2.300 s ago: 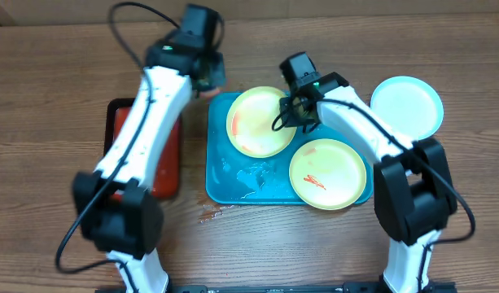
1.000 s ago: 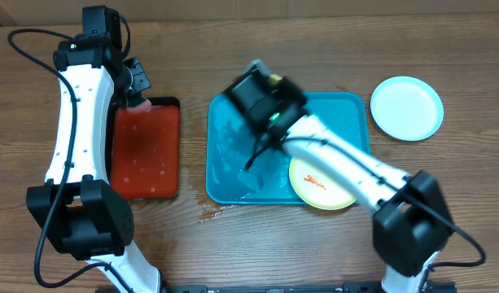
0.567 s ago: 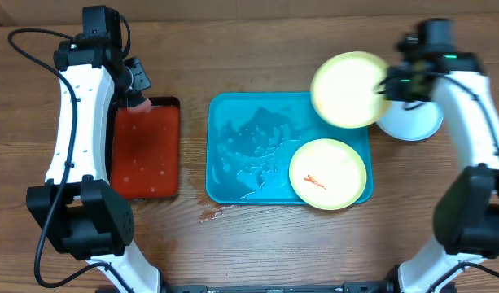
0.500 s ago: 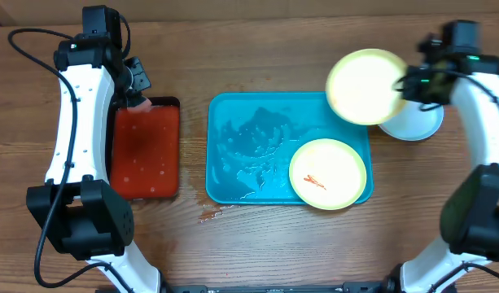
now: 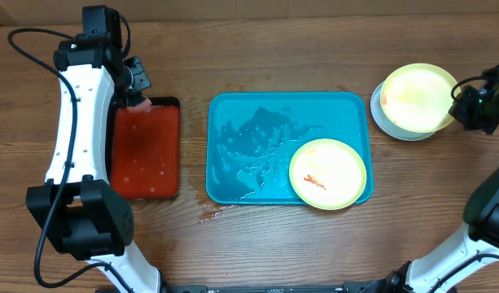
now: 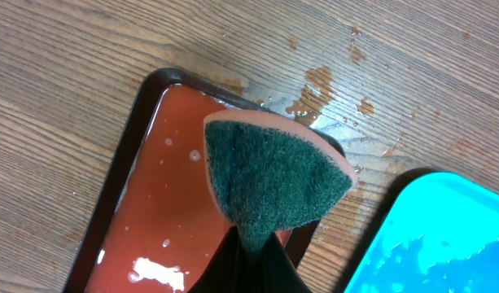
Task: Clean dirty plates on tray and stack at the side
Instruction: 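Place the yellow plate onto the white plate right of the blue tray, then grasp the second yellow plate's rim with the right gripper and drag it center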
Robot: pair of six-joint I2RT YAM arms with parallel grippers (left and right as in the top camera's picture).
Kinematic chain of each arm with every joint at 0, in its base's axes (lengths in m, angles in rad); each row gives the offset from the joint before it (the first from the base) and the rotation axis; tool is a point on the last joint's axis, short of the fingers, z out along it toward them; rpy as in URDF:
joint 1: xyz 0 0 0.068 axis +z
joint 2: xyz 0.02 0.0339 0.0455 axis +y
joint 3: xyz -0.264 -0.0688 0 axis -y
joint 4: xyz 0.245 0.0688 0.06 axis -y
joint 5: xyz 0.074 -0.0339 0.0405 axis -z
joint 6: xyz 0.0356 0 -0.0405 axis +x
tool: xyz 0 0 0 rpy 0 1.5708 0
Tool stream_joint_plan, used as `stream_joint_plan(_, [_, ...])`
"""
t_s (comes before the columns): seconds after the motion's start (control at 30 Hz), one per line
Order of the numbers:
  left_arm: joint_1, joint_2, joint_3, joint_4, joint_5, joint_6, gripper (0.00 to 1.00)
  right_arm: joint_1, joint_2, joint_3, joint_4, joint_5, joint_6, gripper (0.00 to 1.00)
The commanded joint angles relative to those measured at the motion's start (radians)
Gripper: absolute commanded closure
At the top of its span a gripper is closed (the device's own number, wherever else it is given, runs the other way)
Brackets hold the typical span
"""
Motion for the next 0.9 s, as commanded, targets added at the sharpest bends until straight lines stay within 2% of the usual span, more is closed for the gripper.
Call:
stream_joint_plan(0.0, [-0.008,0.0,-0.002,0.004,0.008,0.004,0.96,0.006,0.039,-0.005,0.019,-0.014,0.027,0.96])
stream_joint_plan(0.03, [-0.008,0.0,-0.002,0.004,0.008,0.005,0.96,0.006,0.048,-0.005,0.026,-0.014,0.039,0.95])
stream_joint_plan(0.07, [-0.008,0.0,-0.002,0.004,0.008,0.005,0.96,0.006,0.053,-0.005,0.029,-0.016,0.04,0.86])
stream_joint_plan(0.1, [-0.008,0.0,-0.002,0.004,0.008,0.005,0.96,0.008,0.058,-0.005,0.031,-0.018,0.04,0.66])
stream_joint_plan(0.13, [-0.008,0.0,-0.002,0.004,0.008,0.005,0.96,0.009,0.06,-0.005,0.029,-0.018,0.04,0.37])
stream_joint_plan(0.17, [-0.008,0.0,-0.002,0.004,0.008,0.005,0.96,0.012,0.06,-0.005,0.024,-0.022,0.04,0.29])
stream_joint_plan(0.27, [-0.009,0.0,-0.002,0.004,0.008,0.005,0.96,0.014,0.05,-0.002,-0.008,-0.092,0.039,0.28])
stream_joint_plan(0.33, [-0.008,0.0,-0.002,0.004,0.009,0.004,0.96,0.021,0.038,-0.002,-0.034,-0.215,0.007,0.28])
stream_joint_plan(0.43, [-0.006,0.0,-0.002,0.008,0.009,0.004,0.96,0.058,0.013,-0.002,-0.085,-0.412,-0.128,0.27])
stream_joint_plan(0.5, [-0.006,0.0,-0.002,0.008,0.008,0.004,0.96,0.1,0.002,-0.002,-0.125,-0.453,-0.212,0.27])
stream_joint_plan(0.57, [-0.009,0.0,-0.002,0.007,0.01,0.004,0.96,0.163,0.0,-0.002,-0.182,-0.439,-0.286,0.27])
stream_joint_plan(0.67, [-0.013,0.0,-0.004,0.012,0.009,0.004,0.96,0.26,0.005,-0.007,-0.238,-0.341,-0.299,0.29])
stream_joint_plan(0.77, [-0.022,0.0,-0.008,0.024,0.009,0.004,0.96,0.357,0.005,-0.019,-0.249,-0.223,-0.303,0.3])
stream_joint_plan(0.87, [-0.022,0.0,-0.008,0.026,0.008,0.005,0.96,0.455,0.005,-0.031,-0.247,-0.101,-0.37,0.29])
